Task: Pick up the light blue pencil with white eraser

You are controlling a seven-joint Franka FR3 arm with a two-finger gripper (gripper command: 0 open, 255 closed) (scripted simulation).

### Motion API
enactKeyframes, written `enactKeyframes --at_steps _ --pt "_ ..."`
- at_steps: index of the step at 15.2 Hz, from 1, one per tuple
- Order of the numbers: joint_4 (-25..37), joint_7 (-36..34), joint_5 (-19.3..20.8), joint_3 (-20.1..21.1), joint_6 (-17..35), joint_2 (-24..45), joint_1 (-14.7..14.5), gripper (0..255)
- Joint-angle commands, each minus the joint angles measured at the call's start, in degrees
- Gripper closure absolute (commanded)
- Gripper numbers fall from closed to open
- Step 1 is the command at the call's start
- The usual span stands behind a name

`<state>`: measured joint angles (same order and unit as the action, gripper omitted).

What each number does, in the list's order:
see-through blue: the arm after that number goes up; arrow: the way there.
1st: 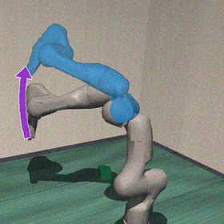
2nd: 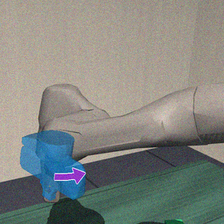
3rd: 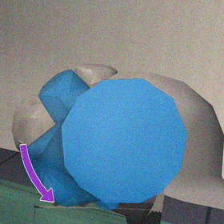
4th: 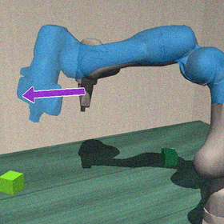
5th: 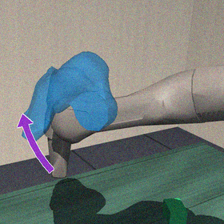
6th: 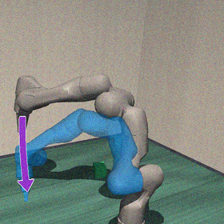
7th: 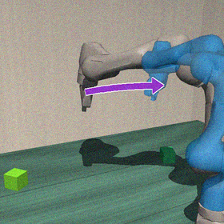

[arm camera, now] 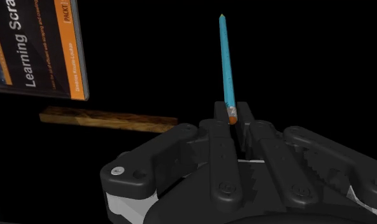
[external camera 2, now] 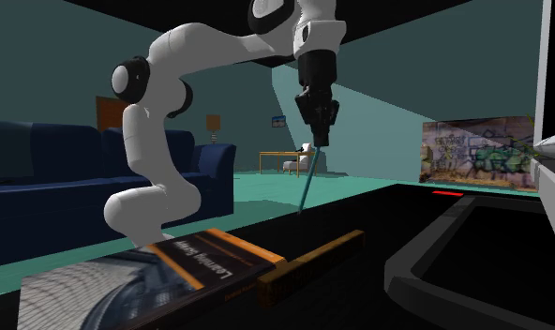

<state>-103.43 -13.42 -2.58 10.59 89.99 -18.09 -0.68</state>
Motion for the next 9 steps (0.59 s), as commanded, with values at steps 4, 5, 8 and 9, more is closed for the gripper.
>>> enactKeyframes --at_steps 4,5,8,9 --pt "4.34 -0.13 0.20 0.03 -3.16 1.19 0.07 255" --pt "5.48 -0.17 0.25 0.05 -3.97 1.53 0.09 255" --pt "9.04 -0.31 0.43 0.11 -6.43 2.64 0.14 255" --pt "10.27 -0.37 0.49 0.14 -7.26 3.05 0.15 255"
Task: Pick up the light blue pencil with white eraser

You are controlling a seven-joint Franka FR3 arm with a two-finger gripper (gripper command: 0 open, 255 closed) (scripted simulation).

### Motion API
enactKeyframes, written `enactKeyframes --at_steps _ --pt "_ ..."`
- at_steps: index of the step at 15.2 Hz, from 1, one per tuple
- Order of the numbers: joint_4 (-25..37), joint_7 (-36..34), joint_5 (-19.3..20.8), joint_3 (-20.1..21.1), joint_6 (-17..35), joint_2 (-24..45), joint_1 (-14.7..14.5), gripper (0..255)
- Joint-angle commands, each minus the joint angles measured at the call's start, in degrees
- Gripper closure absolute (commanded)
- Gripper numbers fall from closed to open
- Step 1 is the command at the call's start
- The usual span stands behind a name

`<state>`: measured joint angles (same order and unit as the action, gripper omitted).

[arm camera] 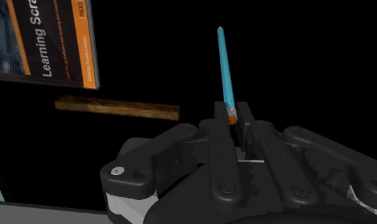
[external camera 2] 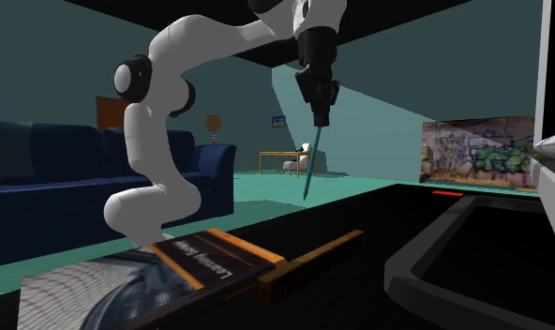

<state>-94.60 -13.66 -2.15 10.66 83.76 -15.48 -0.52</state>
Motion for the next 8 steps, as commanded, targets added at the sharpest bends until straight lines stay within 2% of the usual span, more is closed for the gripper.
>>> enactKeyframes --at_steps 1,6,8 --pt "2.70 -0.18 0.13 0.10 -1.88 0.86 0.01 255" --pt "9.42 -0.50 0.52 0.32 -6.23 3.26 0.04 255" --pt "9.63 -0.51 0.54 0.33 -6.37 3.34 0.04 255"
